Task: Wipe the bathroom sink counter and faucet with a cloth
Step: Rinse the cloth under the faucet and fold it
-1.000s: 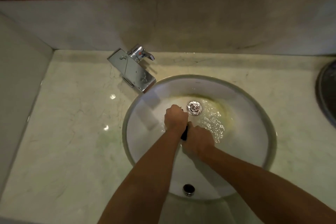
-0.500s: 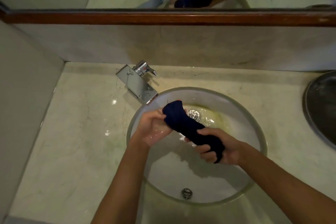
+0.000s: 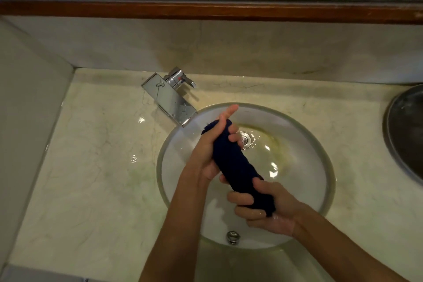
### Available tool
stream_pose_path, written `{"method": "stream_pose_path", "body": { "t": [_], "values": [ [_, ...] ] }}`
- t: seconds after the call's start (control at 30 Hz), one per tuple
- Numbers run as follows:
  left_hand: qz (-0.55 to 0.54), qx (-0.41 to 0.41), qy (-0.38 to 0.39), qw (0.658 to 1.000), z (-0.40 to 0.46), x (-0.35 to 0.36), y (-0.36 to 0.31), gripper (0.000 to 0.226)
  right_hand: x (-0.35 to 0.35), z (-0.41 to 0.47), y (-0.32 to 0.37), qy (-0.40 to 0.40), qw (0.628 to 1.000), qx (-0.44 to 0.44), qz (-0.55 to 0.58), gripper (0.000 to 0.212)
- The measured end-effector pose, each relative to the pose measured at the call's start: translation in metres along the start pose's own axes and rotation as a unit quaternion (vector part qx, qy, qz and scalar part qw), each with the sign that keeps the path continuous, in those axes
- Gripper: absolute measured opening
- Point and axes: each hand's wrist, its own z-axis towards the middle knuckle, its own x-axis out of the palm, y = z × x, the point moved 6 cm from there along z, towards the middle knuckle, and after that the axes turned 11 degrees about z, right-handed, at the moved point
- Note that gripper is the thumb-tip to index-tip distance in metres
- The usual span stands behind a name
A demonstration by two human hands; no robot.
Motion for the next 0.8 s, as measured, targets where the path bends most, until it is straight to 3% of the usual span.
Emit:
{"method": "stream_pose_path", "body": {
  "t": [0.07, 0.13, 0.23, 0.4, 0.53, 0.67, 0.8],
  "values": [
    [0.115, -0.040, -0.089, 0.989, 0.011, -0.012, 0.008, 0.030, -0.014, -0.002, 0.012, -0.173, 0.976, -0.019, -0.131, 0.064],
    [0.228, -0.066, -0.164, 0.957, 0.021, -0.029, 0.018, 0.024, -0.028, 0.001, 0.022, -0.327, 0.902, -0.013, -0.280, 0.055],
    [0.365, -0.090, -0.246, 0.893, 0.036, -0.057, 0.032, 0.025, -0.057, 0.011, 0.034, -0.477, 0.780, -0.020, -0.404, 0.034],
    [0.603, -0.136, -0.285, 0.733, 0.051, -0.087, 0.053, 0.014, -0.108, 0.027, 0.034, -0.539, 0.639, 0.060, -0.545, 0.018],
    [0.733, -0.169, -0.243, 0.612, 0.049, -0.096, 0.068, 0.020, -0.122, 0.035, 0.022, -0.563, 0.537, 0.103, -0.620, 0.030],
    [0.768, -0.171, -0.224, 0.575, 0.047, -0.100, 0.074, 0.029, -0.114, 0.042, 0.020, -0.553, 0.469, 0.095, -0.682, 0.028],
    [0.763, -0.164, -0.229, 0.582, 0.047, -0.102, 0.073, 0.034, -0.110, 0.045, 0.023, -0.537, 0.415, 0.114, -0.725, 0.037]
  ]
}}
